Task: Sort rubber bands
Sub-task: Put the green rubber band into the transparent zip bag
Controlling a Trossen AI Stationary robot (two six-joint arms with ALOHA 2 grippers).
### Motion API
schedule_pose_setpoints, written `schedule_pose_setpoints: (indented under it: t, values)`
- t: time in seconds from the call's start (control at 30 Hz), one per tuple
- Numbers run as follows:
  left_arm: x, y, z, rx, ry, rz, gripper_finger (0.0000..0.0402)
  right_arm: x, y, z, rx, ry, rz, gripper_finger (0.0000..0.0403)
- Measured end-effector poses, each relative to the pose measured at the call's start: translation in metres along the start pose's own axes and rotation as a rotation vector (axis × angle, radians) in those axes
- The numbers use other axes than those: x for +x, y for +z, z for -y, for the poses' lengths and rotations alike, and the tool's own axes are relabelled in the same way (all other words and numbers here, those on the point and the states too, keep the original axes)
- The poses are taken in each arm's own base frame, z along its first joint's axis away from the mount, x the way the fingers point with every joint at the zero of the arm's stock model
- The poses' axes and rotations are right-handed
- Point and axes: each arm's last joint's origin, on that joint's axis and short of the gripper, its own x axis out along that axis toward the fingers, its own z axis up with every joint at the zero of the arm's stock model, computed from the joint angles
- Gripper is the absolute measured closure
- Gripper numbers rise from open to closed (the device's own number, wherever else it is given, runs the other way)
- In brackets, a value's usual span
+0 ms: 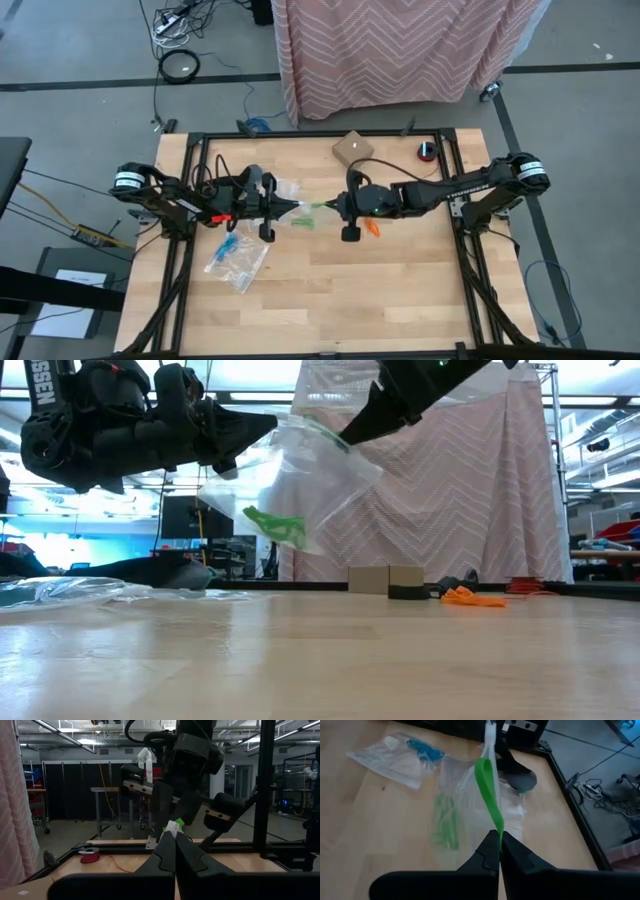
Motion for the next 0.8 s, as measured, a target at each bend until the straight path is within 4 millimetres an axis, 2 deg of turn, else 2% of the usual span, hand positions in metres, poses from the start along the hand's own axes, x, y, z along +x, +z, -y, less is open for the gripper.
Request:
schedule_pose_setpoints:
  t: [0.23,0.8]
  values:
    - [0.0,0.0,0.0,0.004,0.01,0.0,0.04,-0.001,0.001,-0.005,0.037,0.101,0.012,0.0403]
    - [0.0,0.0,-0.001,0.002,0.03,0.002,0.0399,-0.004,0.005,-0.011,0.069,0.153,0.057,0.0403]
